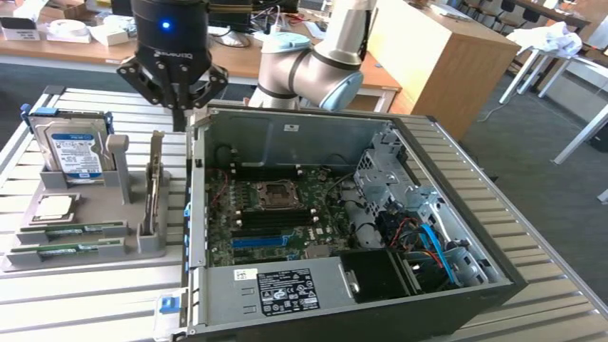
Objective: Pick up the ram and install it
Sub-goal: 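Reach for the ram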
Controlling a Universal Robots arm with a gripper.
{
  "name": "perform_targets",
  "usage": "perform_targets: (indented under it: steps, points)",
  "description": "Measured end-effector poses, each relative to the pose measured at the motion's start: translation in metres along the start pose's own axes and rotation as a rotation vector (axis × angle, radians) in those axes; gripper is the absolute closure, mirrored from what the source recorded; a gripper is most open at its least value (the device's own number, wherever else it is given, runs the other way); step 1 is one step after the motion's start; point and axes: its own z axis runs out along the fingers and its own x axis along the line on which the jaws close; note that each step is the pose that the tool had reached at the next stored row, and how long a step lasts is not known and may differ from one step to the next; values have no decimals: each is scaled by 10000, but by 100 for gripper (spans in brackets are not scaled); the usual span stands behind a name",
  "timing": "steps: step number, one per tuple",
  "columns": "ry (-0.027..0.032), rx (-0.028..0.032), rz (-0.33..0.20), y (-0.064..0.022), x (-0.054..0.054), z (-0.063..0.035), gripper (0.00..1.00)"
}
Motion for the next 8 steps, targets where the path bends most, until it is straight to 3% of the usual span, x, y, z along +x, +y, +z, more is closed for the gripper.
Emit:
perform_targets:
  steps: [8]
  points:
    - [0,0,1,2,176,13,90]
